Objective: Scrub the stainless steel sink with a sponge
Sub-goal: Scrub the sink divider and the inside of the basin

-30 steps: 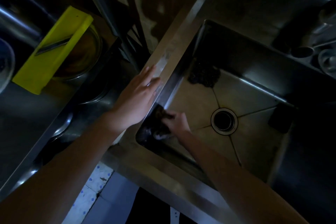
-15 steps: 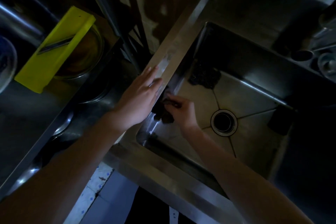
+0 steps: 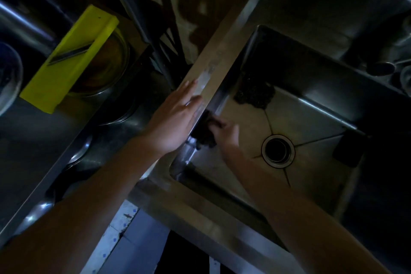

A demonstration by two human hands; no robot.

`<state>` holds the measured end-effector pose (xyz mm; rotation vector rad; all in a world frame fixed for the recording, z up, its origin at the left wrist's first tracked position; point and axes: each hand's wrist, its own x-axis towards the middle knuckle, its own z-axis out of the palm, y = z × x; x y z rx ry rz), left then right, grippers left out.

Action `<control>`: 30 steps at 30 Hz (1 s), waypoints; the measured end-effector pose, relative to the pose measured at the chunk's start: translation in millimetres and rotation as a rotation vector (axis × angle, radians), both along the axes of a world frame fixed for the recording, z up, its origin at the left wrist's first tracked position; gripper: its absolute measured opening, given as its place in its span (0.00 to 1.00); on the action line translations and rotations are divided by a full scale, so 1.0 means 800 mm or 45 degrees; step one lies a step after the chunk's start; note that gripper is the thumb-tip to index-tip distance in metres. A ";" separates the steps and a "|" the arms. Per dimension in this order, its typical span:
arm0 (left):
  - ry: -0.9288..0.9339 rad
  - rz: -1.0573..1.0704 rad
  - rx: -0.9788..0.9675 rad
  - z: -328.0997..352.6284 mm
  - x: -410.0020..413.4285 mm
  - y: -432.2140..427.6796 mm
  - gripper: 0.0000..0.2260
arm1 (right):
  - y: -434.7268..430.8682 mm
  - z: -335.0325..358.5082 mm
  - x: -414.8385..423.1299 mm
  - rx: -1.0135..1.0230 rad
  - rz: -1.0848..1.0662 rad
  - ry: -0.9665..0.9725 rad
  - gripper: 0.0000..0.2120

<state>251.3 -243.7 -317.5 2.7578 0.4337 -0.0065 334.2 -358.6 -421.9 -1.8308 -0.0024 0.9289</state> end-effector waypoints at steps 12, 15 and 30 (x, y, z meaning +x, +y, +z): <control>-0.029 0.031 -0.012 -0.009 -0.004 -0.002 0.15 | 0.028 -0.022 0.065 -0.013 -0.163 -0.033 0.17; -0.016 0.032 0.012 -0.011 -0.005 -0.005 0.16 | 0.005 -0.025 0.033 -0.052 0.109 -0.012 0.16; 0.099 -0.016 0.171 -0.017 -0.003 -0.016 0.20 | -0.083 -0.061 -0.050 -0.278 1.642 -0.322 0.09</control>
